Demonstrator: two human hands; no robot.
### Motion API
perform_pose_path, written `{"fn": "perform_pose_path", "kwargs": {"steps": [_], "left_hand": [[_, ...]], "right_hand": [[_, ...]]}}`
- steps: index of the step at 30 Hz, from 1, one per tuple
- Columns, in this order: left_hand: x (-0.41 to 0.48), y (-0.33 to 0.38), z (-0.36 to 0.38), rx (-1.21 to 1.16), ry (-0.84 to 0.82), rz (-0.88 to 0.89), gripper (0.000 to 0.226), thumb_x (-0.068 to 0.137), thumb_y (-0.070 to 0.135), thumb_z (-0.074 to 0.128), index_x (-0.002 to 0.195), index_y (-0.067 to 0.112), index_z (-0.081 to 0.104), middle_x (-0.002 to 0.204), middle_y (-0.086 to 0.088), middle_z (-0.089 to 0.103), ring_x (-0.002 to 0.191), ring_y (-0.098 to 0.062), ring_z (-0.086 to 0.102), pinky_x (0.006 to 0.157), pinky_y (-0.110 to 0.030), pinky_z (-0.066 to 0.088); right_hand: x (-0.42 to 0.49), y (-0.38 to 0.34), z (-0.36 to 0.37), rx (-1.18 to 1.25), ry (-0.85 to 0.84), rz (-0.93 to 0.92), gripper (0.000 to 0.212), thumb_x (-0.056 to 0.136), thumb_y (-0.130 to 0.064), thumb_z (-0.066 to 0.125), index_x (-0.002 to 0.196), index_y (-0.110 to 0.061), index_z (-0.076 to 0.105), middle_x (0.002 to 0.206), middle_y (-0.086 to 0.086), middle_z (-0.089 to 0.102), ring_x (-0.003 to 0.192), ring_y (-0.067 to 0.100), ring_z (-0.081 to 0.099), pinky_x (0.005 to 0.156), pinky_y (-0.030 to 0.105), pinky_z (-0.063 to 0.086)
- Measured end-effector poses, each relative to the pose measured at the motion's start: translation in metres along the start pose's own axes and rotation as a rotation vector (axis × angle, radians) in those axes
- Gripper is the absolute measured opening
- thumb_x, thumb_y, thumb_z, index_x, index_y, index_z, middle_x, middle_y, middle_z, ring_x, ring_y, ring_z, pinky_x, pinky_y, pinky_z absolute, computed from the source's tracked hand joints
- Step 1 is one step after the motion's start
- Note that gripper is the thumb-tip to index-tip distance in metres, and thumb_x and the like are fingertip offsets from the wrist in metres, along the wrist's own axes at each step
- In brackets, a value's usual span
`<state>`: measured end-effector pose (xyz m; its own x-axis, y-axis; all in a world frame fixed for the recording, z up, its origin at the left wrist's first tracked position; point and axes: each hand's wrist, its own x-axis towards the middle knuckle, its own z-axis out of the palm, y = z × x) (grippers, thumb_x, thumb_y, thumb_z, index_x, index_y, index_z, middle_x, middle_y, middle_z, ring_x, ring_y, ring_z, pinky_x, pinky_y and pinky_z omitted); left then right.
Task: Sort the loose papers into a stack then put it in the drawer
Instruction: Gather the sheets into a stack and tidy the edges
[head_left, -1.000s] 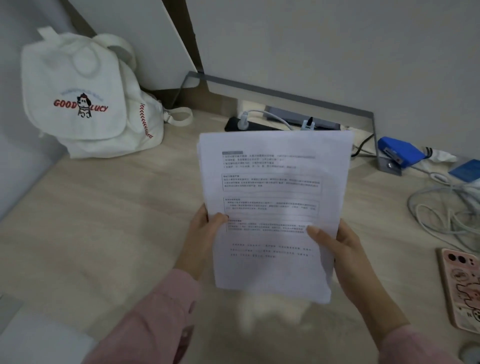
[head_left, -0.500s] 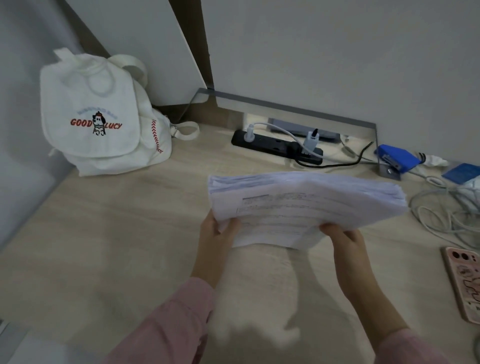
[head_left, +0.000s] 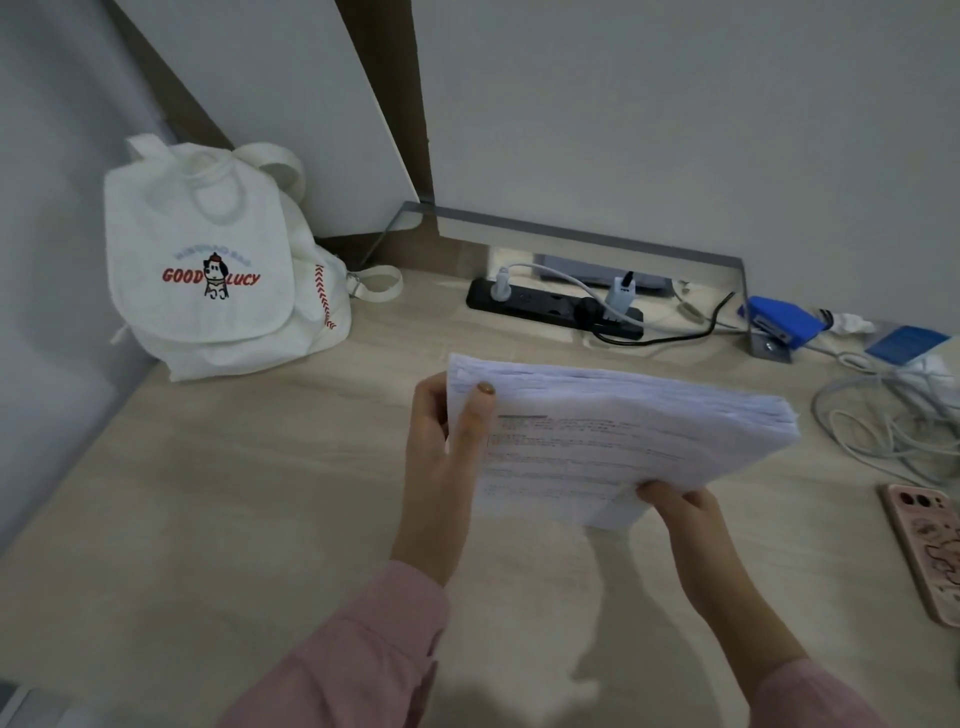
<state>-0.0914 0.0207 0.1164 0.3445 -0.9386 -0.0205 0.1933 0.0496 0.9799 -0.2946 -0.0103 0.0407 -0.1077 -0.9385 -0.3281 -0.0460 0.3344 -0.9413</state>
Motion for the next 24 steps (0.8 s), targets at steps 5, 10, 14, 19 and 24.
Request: {"fn": "perform_pose_path", "kwargs": {"steps": [5,10,14,19,24], "left_hand": [[0.004,0.020,0.010,0.077,0.064,-0.045,0.024,0.094,0.026,0.044,0.078,0.011,0.053,0.065,0.010,0.051,0.054,0.006,0.049,0.049,-0.005,0.037],[0.012,0.029,0.012,0.204,0.111,-0.029,0.024,0.090,0.024,0.050,0.067,0.018,0.046,0.056,0.013,0.046,0.048,0.002,0.044,0.047,-0.007,0.035],[0.014,0.032,0.013,0.235,0.056,-0.015,0.015,0.093,0.011,0.041,0.088,0.019,0.052,0.078,0.011,0.057,0.065,0.012,0.053,0.057,-0.001,0.039],[0.013,0.046,0.021,0.982,-0.089,0.746,0.042,0.087,0.048,0.046,0.111,0.016,0.057,0.112,0.003,0.057,0.111,-0.006,0.047,0.104,-0.024,0.032],[0.021,0.051,0.051,1.534,-0.635,0.633,0.067,0.086,0.061,0.042,0.136,0.018,0.033,0.135,-0.001,0.043,0.126,-0.019,0.035,0.108,-0.035,0.023]], "right_hand": [[-0.003,0.002,-0.002,0.001,-0.020,0.012,0.026,0.085,0.006,0.049,0.107,0.000,0.060,0.101,0.009,0.062,0.091,0.014,0.055,0.076,0.024,0.044],[-0.006,0.003,-0.004,0.017,-0.018,0.019,0.028,0.084,0.006,0.049,0.110,0.002,0.060,0.109,0.015,0.062,0.104,0.026,0.054,0.086,0.036,0.040],[-0.006,0.004,-0.003,0.033,-0.001,0.030,0.026,0.082,0.006,0.050,0.105,-0.001,0.062,0.110,0.016,0.063,0.106,0.029,0.054,0.093,0.044,0.042],[-0.006,0.004,-0.003,0.058,-0.009,0.022,0.025,0.083,0.007,0.049,0.101,-0.003,0.063,0.105,0.014,0.063,0.103,0.029,0.054,0.089,0.041,0.043],[-0.007,0.003,-0.002,0.089,-0.024,0.007,0.029,0.083,0.007,0.048,0.105,-0.005,0.062,0.105,0.014,0.065,0.099,0.027,0.057,0.079,0.033,0.045]]}}
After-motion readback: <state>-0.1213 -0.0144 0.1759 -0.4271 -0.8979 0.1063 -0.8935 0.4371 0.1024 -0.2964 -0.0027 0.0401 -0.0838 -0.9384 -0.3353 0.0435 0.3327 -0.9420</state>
